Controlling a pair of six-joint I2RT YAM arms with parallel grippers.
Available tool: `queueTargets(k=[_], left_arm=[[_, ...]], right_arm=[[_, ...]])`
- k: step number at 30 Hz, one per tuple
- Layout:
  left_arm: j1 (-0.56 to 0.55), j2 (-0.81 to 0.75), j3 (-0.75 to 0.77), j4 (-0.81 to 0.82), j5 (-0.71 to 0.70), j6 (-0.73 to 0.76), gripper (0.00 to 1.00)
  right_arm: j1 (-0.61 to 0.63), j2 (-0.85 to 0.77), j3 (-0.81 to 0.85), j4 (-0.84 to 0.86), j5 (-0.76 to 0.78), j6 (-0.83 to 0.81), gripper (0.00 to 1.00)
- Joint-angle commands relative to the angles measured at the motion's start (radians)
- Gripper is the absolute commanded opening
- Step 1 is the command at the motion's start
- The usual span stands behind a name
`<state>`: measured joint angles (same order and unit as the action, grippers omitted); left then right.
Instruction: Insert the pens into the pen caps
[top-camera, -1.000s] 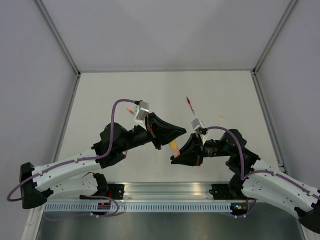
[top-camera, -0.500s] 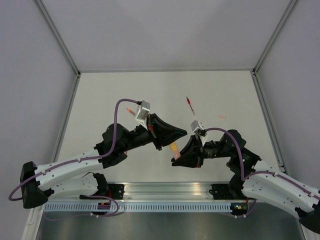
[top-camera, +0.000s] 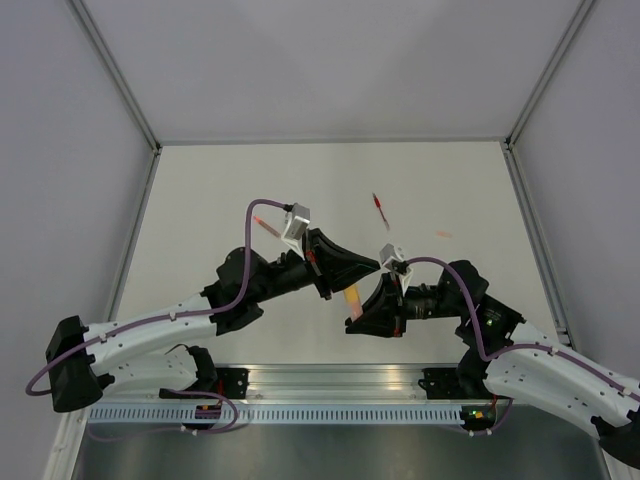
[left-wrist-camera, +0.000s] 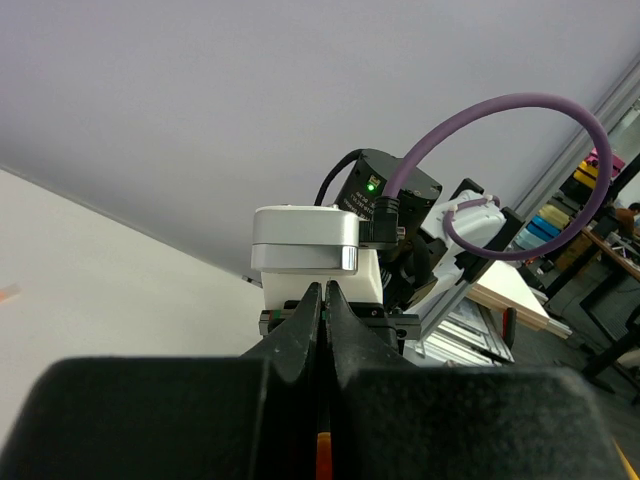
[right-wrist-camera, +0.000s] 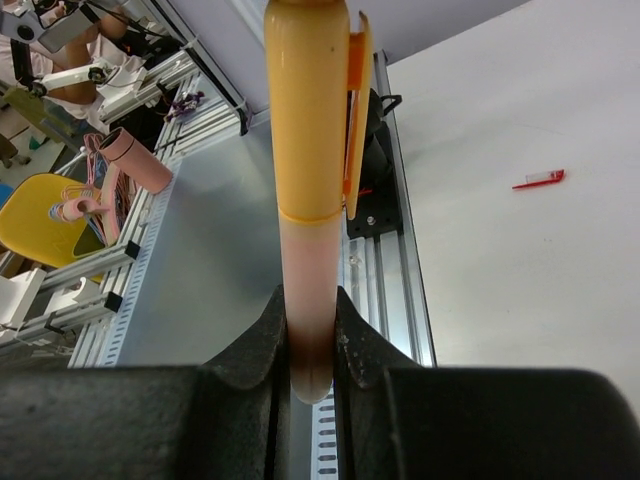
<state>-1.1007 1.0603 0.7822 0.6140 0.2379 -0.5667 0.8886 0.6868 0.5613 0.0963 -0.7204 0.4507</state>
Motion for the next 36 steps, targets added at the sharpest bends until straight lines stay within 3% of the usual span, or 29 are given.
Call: queueTargets(k=[1, 11, 36], left_arm=[[-0.019, 0.049, -0.052, -0.096, 0.087, -0.013, 0.02], [-0.018, 0.053, -0.113, -0.050, 0.093, -0.012, 0.02], [-0.019, 0.079, -0.219, 0.064, 0.136, -0.039, 0.02]], right_arm=[[-0.004, -0.021, 0.046, 0.126, 0.122, -0.023, 0.00], [-0.004, -0.030, 0.112, 0.039, 0.237, -0.052, 0.00], [-0.004, 0.082, 0.316, -0.026, 0.285, -0.067, 0.00]])
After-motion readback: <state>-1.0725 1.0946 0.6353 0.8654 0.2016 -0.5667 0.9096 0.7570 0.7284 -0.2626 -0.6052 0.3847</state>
